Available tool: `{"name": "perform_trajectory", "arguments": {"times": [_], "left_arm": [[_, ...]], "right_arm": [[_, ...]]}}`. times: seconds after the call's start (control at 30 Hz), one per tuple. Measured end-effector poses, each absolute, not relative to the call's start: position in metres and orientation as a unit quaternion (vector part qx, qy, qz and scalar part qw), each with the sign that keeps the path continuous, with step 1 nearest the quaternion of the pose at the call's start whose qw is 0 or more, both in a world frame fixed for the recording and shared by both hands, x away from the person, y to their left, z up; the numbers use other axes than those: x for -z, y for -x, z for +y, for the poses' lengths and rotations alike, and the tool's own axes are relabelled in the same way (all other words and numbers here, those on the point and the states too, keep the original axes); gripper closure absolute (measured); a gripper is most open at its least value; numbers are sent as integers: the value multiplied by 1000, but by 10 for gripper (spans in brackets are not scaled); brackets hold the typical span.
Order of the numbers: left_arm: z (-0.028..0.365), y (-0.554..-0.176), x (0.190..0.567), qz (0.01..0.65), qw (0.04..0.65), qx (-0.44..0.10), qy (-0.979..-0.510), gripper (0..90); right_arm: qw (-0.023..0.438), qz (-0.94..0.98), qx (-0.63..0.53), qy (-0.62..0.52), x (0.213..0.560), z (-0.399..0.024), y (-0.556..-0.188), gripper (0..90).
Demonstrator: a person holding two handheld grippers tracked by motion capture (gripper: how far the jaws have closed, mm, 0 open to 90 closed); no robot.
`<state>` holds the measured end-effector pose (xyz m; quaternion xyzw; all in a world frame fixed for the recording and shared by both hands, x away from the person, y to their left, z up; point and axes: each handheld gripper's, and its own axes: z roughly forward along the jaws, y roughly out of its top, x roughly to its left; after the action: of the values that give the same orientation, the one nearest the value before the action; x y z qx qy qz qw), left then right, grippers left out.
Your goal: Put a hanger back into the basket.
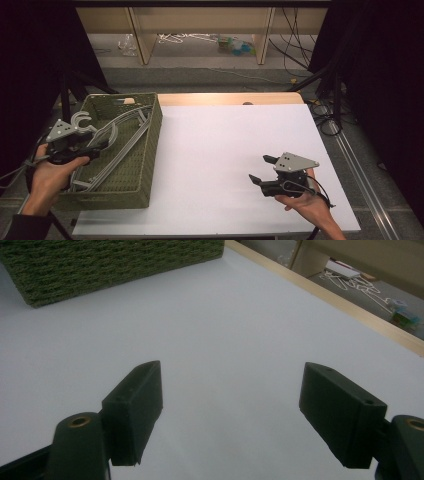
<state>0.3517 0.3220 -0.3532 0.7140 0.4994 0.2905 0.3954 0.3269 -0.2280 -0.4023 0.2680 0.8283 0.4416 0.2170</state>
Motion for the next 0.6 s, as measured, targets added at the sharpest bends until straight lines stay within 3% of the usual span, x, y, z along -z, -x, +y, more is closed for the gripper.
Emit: {"name": "perform_trajectory", "arguments": {"times": [0.6], "left_arm": [[275, -334, 352, 447, 457, -272, -720, 349]], "right_arm": [[214, 827, -444, -269, 402, -228, -327, 260]]}}
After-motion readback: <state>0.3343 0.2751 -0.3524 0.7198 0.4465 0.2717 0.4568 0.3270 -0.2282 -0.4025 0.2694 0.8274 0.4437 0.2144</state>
